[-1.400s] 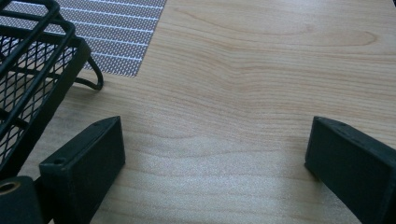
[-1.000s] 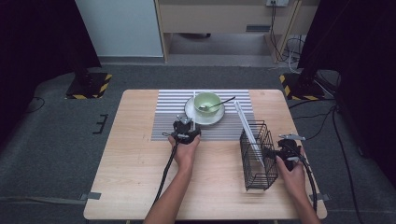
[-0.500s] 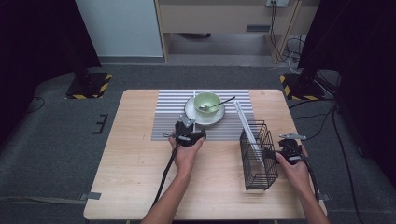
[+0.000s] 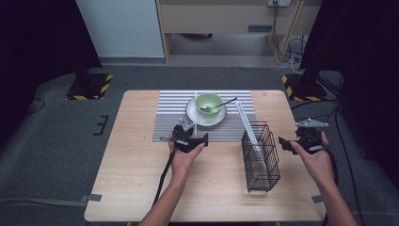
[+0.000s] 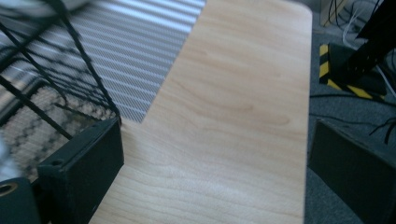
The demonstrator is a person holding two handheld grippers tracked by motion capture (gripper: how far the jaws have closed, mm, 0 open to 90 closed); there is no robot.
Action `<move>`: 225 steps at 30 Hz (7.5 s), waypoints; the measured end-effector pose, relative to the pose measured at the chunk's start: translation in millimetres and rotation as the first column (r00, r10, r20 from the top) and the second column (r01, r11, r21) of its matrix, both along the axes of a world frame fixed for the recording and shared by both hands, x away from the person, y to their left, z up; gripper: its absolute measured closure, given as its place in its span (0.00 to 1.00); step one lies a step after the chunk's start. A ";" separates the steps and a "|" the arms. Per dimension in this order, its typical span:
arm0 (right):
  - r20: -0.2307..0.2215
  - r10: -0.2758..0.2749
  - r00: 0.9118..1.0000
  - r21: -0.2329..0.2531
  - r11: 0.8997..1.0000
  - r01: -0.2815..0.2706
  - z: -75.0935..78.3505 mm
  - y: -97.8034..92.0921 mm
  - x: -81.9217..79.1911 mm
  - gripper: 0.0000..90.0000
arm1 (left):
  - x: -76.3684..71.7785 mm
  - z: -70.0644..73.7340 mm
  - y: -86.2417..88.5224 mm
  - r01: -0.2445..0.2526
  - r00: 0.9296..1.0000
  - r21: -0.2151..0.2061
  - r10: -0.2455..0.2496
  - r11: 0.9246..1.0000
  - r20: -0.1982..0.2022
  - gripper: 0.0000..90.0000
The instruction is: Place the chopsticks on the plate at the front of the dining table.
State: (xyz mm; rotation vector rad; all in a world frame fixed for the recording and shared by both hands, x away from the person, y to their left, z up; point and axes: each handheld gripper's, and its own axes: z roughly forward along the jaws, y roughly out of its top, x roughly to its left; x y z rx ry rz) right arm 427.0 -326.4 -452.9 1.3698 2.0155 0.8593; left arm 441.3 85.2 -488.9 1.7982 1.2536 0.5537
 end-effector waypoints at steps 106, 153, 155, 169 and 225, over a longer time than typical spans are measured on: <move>0.324 0.417 0.849 0.211 0.843 -0.495 174.0 118.2 6.0 0.93 | -39.1 28.9 15.6 0.231 0.968 -0.125 -0.215 0.965 0.131 0.16; 0.350 0.466 0.813 0.399 0.711 -0.579 172.0 180.4 0.5 0.93 | -56.0 49.2 -25.0 0.438 0.891 -0.183 -0.399 0.880 0.217 0.90; 0.347 0.469 0.812 0.397 0.711 -0.580 171.1 181.5 1.2 0.93 | -56.9 49.1 -24.6 0.437 0.891 -0.178 -0.398 0.882 0.218 0.95; 0.337 0.469 0.816 0.414 0.705 -0.576 165.6 183.0 4.5 0.93 | -59.6 45.2 -18.3 0.404 0.903 -0.158 -0.366 0.901 0.223 0.96; 0.309 0.243 0.920 0.305 0.891 -0.337 130.6 89.4 4.5 0.32 | -52.8 56.2 6.6 0.286 0.939 -0.148 -0.246 0.947 0.239 0.96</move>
